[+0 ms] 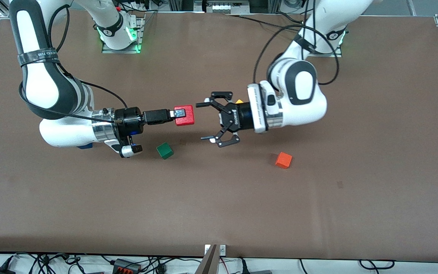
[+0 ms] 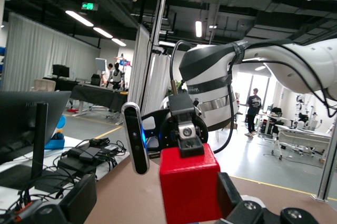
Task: Pass red block to right arm, stack on blue
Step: 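Open the left gripper and withdraw it from the red cube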
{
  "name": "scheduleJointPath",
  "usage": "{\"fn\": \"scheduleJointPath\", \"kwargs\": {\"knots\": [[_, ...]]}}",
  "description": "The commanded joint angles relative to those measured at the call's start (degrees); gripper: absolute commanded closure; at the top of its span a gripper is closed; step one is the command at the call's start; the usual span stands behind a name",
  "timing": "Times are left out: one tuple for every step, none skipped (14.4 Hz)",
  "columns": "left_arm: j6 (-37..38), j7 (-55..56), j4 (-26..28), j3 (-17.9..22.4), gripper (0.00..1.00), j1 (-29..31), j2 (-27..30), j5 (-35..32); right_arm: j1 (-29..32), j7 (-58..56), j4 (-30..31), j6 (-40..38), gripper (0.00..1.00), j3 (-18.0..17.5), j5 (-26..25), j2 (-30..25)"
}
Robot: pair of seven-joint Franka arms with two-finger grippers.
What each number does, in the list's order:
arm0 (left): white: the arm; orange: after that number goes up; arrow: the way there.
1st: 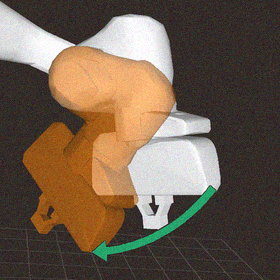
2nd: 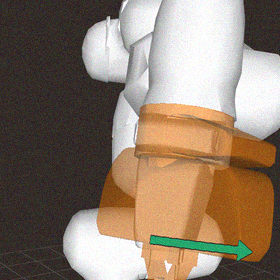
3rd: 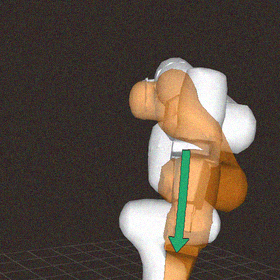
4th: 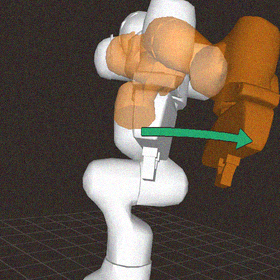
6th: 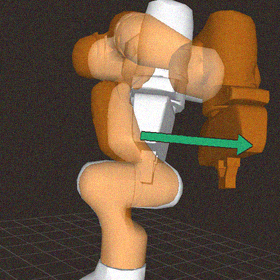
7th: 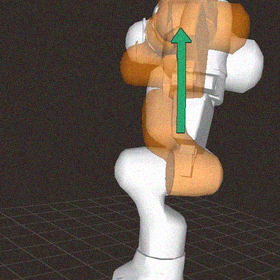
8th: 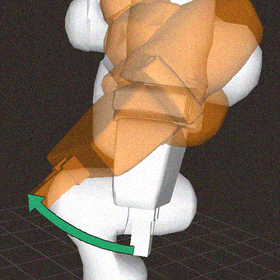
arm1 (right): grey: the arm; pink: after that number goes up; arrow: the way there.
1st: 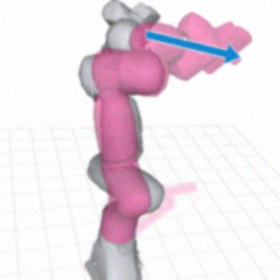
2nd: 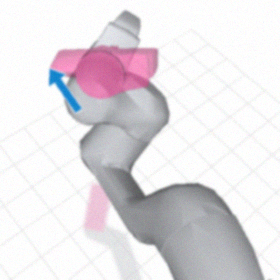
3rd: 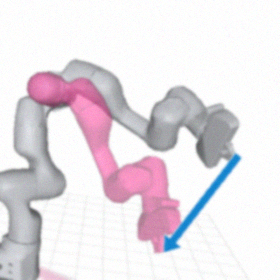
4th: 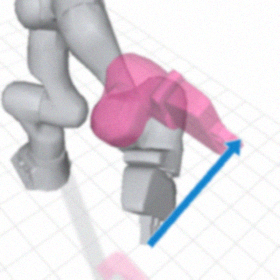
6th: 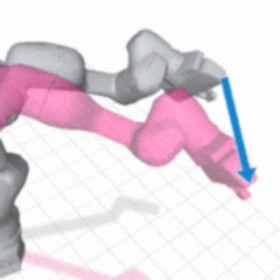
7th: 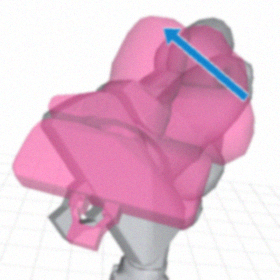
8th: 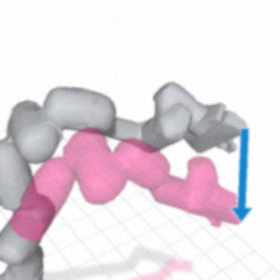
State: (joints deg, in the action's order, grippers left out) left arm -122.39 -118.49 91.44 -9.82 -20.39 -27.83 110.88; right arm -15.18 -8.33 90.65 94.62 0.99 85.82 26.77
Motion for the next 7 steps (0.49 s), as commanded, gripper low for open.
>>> {"fn": "scheduleJointPath", "kwargs": {"knots": [[9.85, 1.49, -0.56, -0.11, 0.0, 5.87, -0.56, -7.74, 0.67, 0.16, -4.16, 0.13, 1.0, 1.37, -7.38, 1.71], [13.81, 3.5, -0.74, -0.11, 0.0, 8.42, -0.65, -12.56, 1.2, 0.42, -4.6, -0.57, 1.0, 2.6, -10.46, 1.71], [17.33, 6.22, -0.83, -0.02, 0.0, 11.05, -0.65, -17.05, 1.9, 0.42, -4.61, -0.92, 1.0, 3.57, -14.24, 1.62], [20.75, 8.42, -1.18, -0.02, 0.0, 13.51, -0.82, -20.92, 2.51, 0.42, -4.61, -1.88, 1.0, 3.75, -20.28, 1.19], [24.62, 11.14, -1.61, 0.07, 0.0, 15.8, -1.52, -25.14, 3.48, 0.42, -4.61, -2.94, 1.0, 3.75, -27.12, 0.31], [27.88, 13.52, -2.05, 0.16, 0.0, 17.56, -1.79, -28.4, 4.44, 0.6, -4.61, -3.64, 1.0, 3.75, -33.37, -0.48], [30.34, 15.37, -2.84, 0.33, 0.0, 18.45, -1.96, -31.57, 5.76, 0.6, -4.52, -4.7, 1.0, 3.75, -38.04, -0.66]]}}
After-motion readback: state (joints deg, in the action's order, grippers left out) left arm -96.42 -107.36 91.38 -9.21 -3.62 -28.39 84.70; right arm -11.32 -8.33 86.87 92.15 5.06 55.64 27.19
